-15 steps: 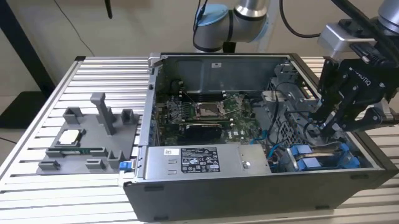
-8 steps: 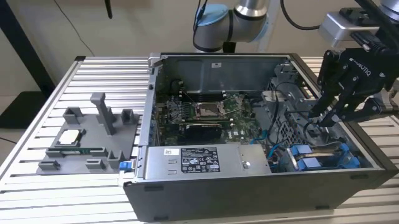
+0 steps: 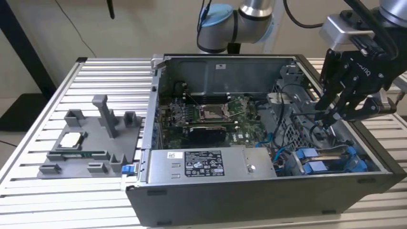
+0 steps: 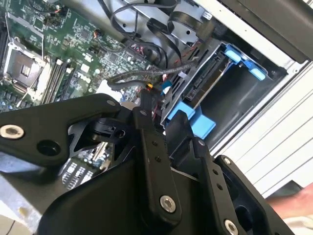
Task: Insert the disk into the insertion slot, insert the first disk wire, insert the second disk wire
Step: 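Insert the disk into the insertion slot, then insert the first disk wire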
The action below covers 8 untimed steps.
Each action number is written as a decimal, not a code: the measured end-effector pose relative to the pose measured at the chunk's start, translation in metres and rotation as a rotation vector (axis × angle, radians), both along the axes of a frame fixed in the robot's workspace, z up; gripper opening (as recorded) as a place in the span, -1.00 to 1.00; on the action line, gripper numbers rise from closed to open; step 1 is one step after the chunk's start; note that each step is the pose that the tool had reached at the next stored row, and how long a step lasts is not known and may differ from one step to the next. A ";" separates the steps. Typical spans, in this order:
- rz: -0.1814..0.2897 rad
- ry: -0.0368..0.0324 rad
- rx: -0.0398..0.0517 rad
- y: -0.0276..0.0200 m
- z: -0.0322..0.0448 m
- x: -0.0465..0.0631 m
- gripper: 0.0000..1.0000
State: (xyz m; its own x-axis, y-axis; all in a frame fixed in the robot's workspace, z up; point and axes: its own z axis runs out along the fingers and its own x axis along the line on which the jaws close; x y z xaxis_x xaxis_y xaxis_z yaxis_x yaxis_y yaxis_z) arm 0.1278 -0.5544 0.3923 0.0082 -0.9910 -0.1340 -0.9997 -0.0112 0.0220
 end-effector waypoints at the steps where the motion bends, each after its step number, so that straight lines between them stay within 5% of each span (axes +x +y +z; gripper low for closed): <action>1: 0.006 -0.0038 0.0001 0.0010 -0.0009 0.000 -0.22; 8: 0.041 -0.0195 0.0125 0.0049 -0.0066 -0.001 -0.22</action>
State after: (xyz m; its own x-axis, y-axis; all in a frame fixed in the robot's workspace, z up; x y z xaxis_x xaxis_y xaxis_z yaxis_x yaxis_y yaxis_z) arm 0.1266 -0.5494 0.3856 0.0516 -0.9880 -0.1457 -0.9986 -0.0524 0.0020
